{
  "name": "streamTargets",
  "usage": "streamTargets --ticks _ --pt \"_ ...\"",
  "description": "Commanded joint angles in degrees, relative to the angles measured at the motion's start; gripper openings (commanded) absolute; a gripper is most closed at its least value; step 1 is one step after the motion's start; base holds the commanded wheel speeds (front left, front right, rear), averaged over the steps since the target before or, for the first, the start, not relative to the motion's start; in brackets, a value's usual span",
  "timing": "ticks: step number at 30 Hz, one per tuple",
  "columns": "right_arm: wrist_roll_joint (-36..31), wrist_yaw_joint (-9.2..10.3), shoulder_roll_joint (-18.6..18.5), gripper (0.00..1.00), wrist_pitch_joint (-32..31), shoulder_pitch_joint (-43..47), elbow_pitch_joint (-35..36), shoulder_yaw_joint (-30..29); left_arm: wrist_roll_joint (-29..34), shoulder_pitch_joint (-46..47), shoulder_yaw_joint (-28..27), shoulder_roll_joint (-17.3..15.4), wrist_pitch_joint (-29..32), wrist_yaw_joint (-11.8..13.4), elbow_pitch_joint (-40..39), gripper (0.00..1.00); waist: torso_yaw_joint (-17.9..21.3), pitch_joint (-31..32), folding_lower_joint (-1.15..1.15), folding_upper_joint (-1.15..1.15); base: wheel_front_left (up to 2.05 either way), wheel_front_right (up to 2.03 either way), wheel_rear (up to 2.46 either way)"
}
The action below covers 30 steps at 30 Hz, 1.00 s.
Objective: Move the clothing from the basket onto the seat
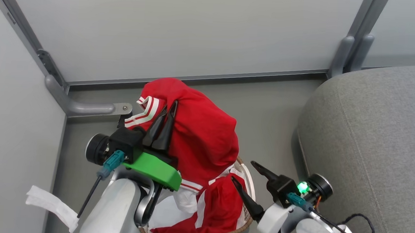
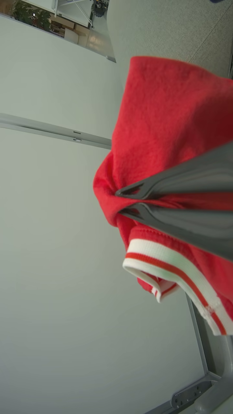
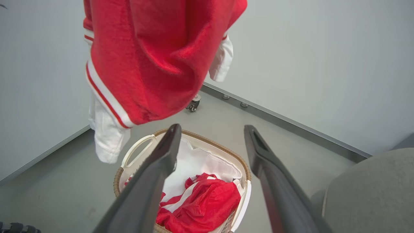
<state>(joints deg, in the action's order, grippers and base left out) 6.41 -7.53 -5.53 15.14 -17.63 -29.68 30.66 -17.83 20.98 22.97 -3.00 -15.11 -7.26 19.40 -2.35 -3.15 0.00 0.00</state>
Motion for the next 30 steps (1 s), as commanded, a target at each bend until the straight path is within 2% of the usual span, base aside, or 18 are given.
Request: streamTargets --ticks 1,8,14,15,16,17,22,27,28,29,30 --pt "0.85 0.08 -0.15 1.00 0.02 -2.01 -0.80 0.90 0.04 1.17 0.38 -0.02 -0.07 -0.22 -0.21 0.00 -1.39 -1.06 0.00 0.00 0.00 0.00 0.00" --pt "5.86 0.08 0.61 1.00 0.02 -8.92 -4.28 6.53 -1.56 2.64 3.66 0.01 -0.07 -0.30 -0.65 0.00 -3.86 -2.10 0.00 0.00 0.00 0.00 0.00" --pt "7.90 0.08 1.48 0.99 0.02 -11.21 -5.65 8.35 -2.85 3.25 6.63 0.03 -0.07 -0.30 -0.96 0.00 -5.53 -2.03 0.00 0.00 0.00 0.00 0.00" --pt "8.26 0.08 1.75 0.49 0.03 -11.19 -6.00 8.66 -3.21 3.41 7.12 0.04 -0.07 -0.31 -0.94 0.00 -5.82 -2.02 0.00 0.00 0.00 0.00 0.00" --pt "8.51 0.08 1.92 0.28 0.02 -11.23 -6.38 9.23 -3.39 3.51 7.42 0.03 -0.07 -0.31 -0.92 0.00 -5.98 -2.00 0.00 0.00 0.00 0.00 0.00" --pt "8.80 0.08 2.03 0.00 0.02 -11.35 -6.52 9.57 -3.72 3.57 7.70 0.04 -0.07 -0.31 -0.95 0.00 -6.15 -2.02 0.00 0.00 0.00 0.00 0.00" --pt "9.61 0.08 2.22 0.00 0.02 -9.99 -6.64 8.89 -4.39 3.52 7.76 0.04 -0.07 -0.31 -0.77 0.00 -6.36 -2.13 0.00 0.00 0.00 0.00 0.00" --pt "8.72 0.08 2.40 0.00 0.02 -7.50 -4.48 5.46 -3.70 2.20 6.16 0.04 -0.07 0.24 -0.28 0.00 -5.15 -1.91 0.00 0.00 0.00 0.00 0.00" --pt "8.55 0.08 2.40 0.00 0.02 -6.90 -3.85 4.86 -3.55 1.83 5.79 0.03 -0.07 0.29 -0.03 0.25 -4.81 -1.85 0.00 0.00 0.00 0.00 0.00" --pt "8.24 0.08 2.39 0.00 0.02 -6.33 -2.83 4.18 -3.70 1.40 5.58 0.02 -0.07 0.33 0.56 0.87 -4.38 -1.80 0.00 0.00 0.00 0.00 0.00" --pt "7.95 0.08 2.41 0.00 0.02 -5.91 -1.89 3.45 -3.68 1.13 5.31 0.02 -0.07 0.39 0.97 1.00 -3.96 -1.76 0.00 0.00 0.00 0.00 0.00"
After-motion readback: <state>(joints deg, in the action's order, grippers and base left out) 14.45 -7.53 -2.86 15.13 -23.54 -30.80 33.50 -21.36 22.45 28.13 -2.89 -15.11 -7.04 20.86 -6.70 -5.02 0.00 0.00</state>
